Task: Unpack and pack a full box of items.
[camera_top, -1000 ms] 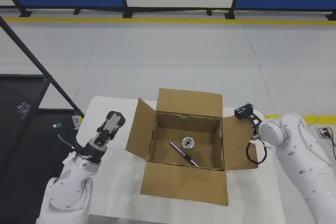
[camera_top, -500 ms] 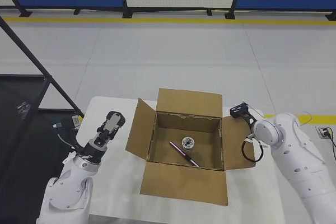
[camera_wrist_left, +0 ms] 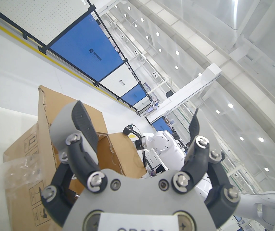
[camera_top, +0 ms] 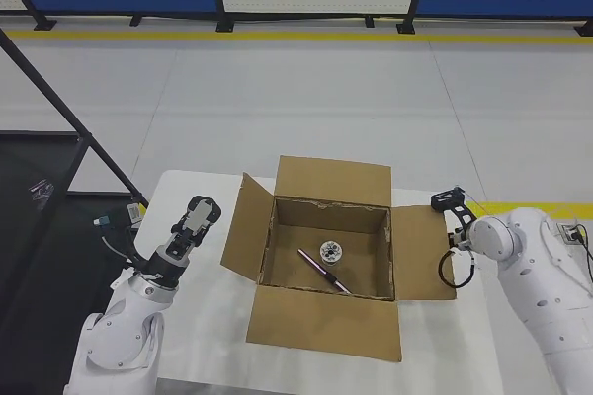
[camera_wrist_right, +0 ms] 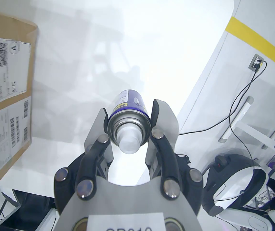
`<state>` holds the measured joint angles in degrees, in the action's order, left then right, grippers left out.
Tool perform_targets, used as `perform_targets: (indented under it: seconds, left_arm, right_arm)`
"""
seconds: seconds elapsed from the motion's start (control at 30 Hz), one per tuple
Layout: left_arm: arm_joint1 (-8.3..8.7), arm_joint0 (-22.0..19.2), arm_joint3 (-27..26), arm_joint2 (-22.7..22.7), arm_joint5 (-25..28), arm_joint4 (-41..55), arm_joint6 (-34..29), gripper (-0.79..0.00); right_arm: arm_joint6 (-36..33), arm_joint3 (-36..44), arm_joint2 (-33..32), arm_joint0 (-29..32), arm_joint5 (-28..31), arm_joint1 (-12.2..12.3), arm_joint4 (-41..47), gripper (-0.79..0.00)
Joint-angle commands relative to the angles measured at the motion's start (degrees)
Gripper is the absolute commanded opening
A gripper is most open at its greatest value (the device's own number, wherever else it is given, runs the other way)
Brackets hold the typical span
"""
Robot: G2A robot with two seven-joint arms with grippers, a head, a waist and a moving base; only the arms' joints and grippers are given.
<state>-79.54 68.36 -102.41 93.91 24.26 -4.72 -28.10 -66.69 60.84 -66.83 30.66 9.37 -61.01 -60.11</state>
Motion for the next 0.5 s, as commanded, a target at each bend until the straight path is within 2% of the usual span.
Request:
perform_targets:
  seconds: [0.0,0.2,0.37,0.47]
  left_arm:
    - [0.00,0.0,0.0,0.0,0.0,0.0,0.0,0.000]
    - [0.03,0.3,0.0,-0.1,-0.3,-0.2,-0.1,0.000]
    - [0.63,3.5,-2.7,1.8,-1.3,-3.1,0.2,0.000]
    - [1.16,6.0,-5.1,3.7,-3.3,-5.1,-1.8,0.000]
  right_arm:
    - [1.3,0.4,-1.4,0.7,-0.1,0.4,0.3,-0.785]
    - [5.9,9.0,-8.7,6.6,-3.7,2.3,-0.5,-0.785]
    - [7.7,19.4,-15.1,14.4,-5.7,3.6,0.0,-0.785]
    - [8.8,23.0,-17.4,17.4,-6.5,4.0,0.5,-0.785]
